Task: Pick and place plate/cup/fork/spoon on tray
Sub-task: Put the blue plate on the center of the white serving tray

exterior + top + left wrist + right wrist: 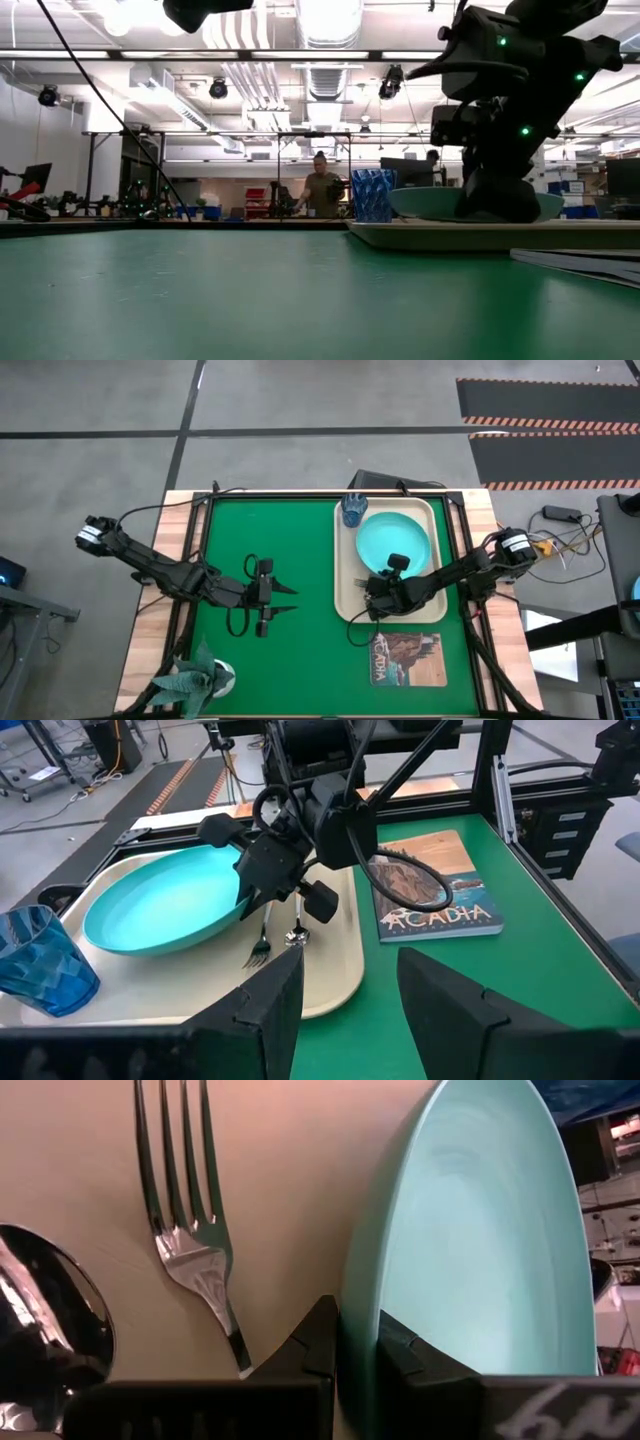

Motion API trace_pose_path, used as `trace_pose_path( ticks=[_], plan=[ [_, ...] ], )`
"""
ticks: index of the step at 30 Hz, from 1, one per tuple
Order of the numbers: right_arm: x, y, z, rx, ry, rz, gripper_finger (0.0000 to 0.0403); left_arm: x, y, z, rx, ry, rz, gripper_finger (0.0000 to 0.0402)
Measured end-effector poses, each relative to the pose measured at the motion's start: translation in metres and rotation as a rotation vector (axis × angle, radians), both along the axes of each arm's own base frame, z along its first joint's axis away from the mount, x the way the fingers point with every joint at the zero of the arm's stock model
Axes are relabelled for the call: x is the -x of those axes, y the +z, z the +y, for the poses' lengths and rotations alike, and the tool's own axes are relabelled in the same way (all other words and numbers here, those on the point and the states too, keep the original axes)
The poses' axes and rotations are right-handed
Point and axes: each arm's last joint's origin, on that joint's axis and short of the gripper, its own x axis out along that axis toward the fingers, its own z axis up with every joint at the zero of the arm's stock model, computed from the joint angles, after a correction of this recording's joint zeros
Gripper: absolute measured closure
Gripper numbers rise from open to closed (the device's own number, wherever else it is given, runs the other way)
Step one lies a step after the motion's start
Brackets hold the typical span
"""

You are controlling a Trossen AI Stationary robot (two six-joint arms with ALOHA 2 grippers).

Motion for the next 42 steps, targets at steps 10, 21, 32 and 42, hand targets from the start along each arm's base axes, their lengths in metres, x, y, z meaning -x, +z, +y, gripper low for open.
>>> trace_pose_path(
  ticks=[10,21,32,42],
  plan=[
    [-0.0018,-0.0028,-0.0011,-0.008,-0.001,0.002,0.0390,0.0000,0.0000,0.0000,0.000,0.000,0.000,0.0253],
    [-0.0037,-0.0025,-0.0006,-0.011,0.002,-0.017,0.0390,0.0000,0.0000,0.0000,0.000,0.000,0.000,0.0253],
    [-0.0050,-0.0023,-0.0003,-0.015,0.002,-0.032,0.0390,0.0000,-0.0001,0.0000,0.000,0.000,0.000,0.0253],
    [-0.0051,-0.0023,-0.0002,-0.016,0.002,-0.032,0.0390,0.0001,-0.0001,-0.0002,0.000,-0.001,0.000,0.0253]
  ],
)
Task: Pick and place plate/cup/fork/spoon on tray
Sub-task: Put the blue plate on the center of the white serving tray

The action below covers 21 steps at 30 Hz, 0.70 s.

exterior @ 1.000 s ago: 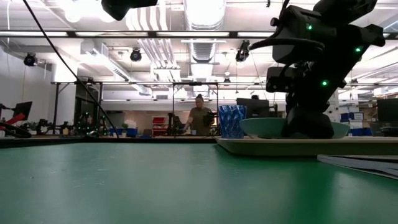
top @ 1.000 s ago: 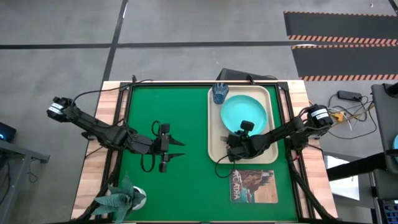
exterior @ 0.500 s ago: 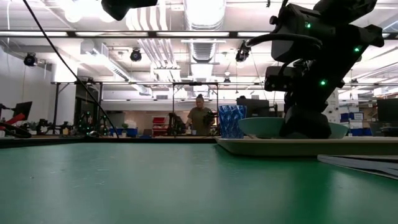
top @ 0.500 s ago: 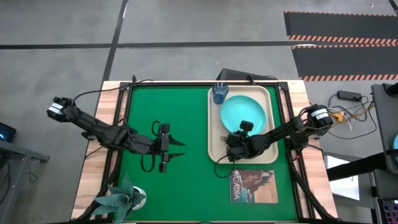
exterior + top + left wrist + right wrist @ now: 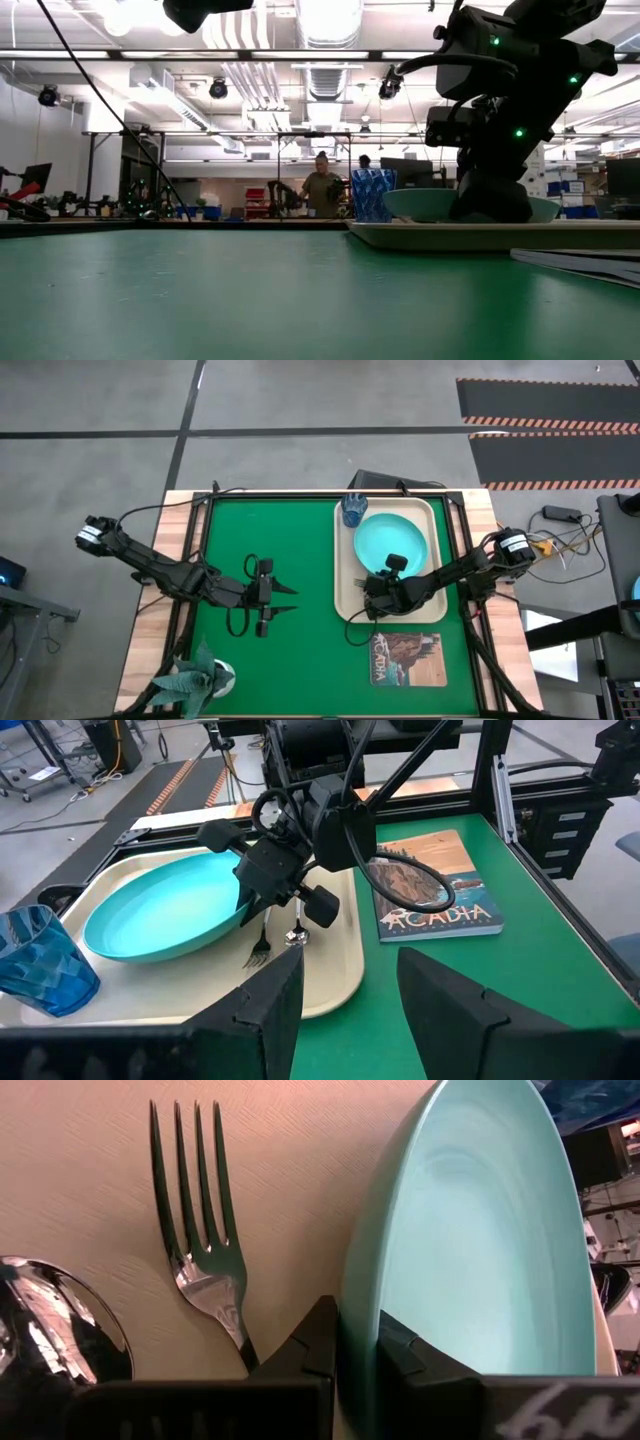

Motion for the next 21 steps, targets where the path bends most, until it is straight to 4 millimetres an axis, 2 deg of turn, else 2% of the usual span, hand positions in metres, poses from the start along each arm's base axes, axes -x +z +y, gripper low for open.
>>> trace_pose_path(
  ticks=[21],
  plan=[
    [-0.0008,-0.0004,0.0008,-0.022,0.021,0.011,0.0390,-0.0001,0.0000,0.0003,0.000,0.001,0.000,0.0253]
  ],
)
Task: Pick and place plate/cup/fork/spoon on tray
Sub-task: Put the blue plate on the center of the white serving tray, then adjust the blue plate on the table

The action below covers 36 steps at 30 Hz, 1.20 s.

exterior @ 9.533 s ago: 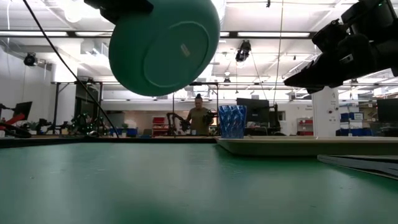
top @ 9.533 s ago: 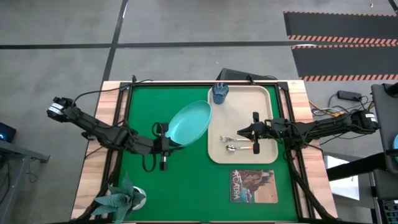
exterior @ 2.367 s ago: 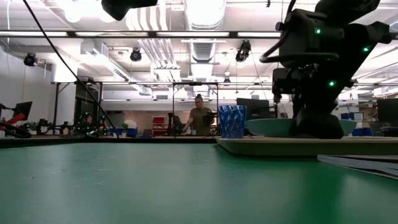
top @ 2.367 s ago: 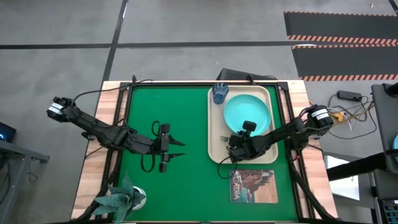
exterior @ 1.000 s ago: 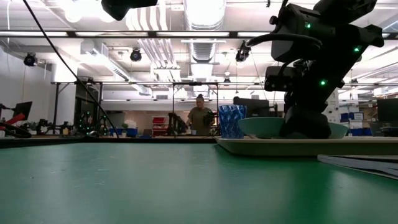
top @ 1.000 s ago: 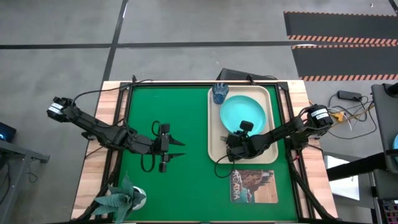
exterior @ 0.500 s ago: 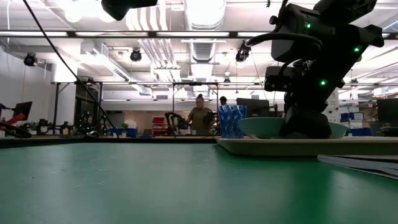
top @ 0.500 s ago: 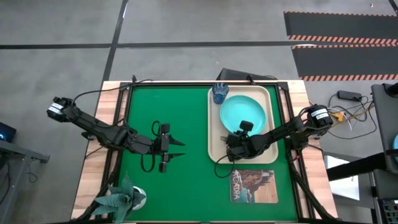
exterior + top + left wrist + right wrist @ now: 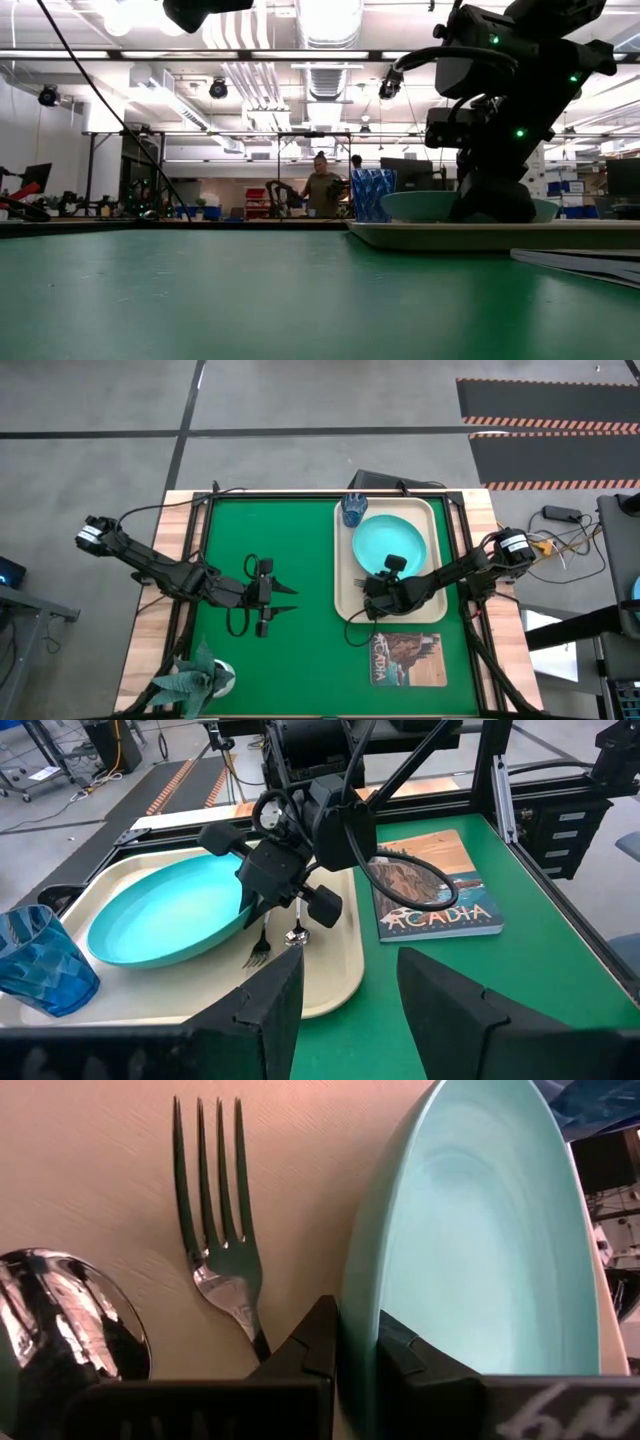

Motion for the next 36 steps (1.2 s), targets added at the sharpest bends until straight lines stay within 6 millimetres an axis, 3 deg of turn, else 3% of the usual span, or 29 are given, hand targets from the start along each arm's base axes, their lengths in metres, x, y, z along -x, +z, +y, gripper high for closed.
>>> trace_pose_path(
  ticks=[16,25,36],
  plan=[
    [-0.002,0.000,0.001,-0.020,0.003,-0.014,0.0316,0.000,0.000,0.000,0.000,0.000,0.000,0.0253],
    [-0.002,0.003,0.001,-0.033,0.005,-0.016,0.0315,0.000,0.000,0.000,0.000,0.000,0.000,0.0253],
    [-0.017,0.048,0.011,-0.234,0.115,0.008,0.0326,0.000,0.000,0.000,0.000,0.000,0.000,0.0253]
  ],
)
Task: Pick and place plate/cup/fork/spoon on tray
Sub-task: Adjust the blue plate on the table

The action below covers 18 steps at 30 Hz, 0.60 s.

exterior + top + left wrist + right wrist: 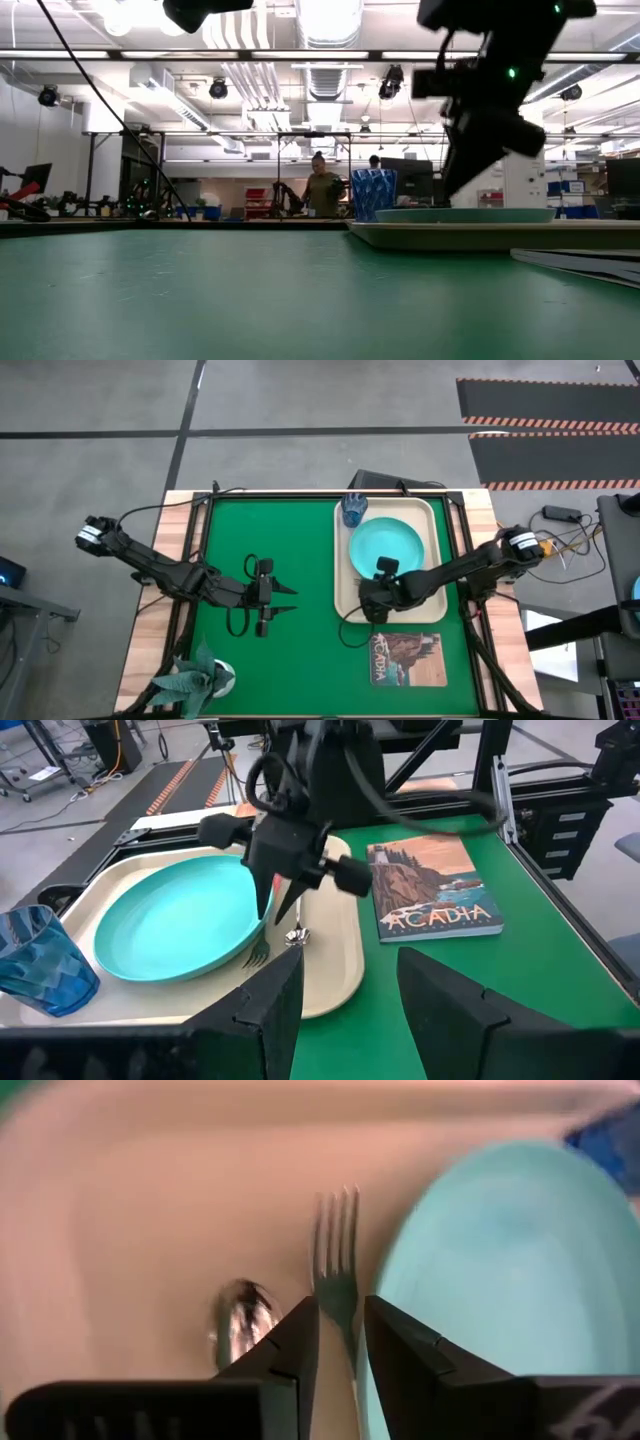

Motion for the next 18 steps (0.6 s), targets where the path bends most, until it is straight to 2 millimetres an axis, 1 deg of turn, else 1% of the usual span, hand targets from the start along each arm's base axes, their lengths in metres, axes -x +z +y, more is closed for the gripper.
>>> trace_pose_path(
  ticks=[4,8,12,18],
  plan=[
    [-0.002,0.017,0.001,-0.005,0.052,-0.040,0.0331,0.000,0.000,0.000,-0.002,0.005,-0.001,0.0253],
    [-0.002,0.027,0.001,-0.003,0.084,-0.104,0.0335,-0.003,-0.004,0.000,-0.014,0.025,0.011,0.0253],
    [-0.006,0.031,0.002,-0.015,0.109,-0.219,0.0335,-0.005,-0.008,-0.001,-0.021,0.026,0.026,0.0253],
    [-0.015,0.030,0.004,0.029,0.229,-0.344,0.0340,-0.007,-0.007,-0.002,-0.015,0.026,0.011,0.0253]
  ],
)
